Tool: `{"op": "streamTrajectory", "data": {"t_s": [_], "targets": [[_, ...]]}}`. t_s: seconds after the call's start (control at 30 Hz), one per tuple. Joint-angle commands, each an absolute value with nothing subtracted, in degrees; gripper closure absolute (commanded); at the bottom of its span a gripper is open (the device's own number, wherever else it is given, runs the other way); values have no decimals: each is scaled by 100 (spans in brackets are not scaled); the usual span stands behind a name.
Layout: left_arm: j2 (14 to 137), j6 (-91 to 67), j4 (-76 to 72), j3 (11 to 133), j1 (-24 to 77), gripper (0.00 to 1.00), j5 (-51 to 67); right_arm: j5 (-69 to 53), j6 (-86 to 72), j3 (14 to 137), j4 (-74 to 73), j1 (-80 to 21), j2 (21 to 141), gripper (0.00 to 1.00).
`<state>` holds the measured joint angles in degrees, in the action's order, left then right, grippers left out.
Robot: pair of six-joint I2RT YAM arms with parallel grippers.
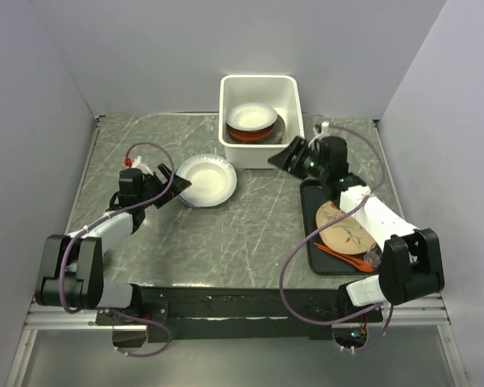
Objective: Place the plates into the plastic bin on the countertop
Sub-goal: Place the plate in the plastic bin, then pick up the plate at the center of the board.
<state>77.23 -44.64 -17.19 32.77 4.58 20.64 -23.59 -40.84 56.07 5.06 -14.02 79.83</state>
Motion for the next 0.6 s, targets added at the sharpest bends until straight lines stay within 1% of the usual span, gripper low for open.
{"op": "streamTrajectory", "data": {"t_s": [0.0, 0.2, 0.57], "targets": [[8015, -4465, -1924, 3656, 475, 13, 2074, -2540, -4052, 4967, 1010, -1485, 7734, 32], [8226, -4430, -1863, 3849, 475, 16, 2100, -2549, -3727, 4737, 783, -1494, 7752, 32], [8455, -4430, -1775, 3938, 475, 19, 2030, -2584, -3665, 4483, 782, -1485, 7796, 32]]}}
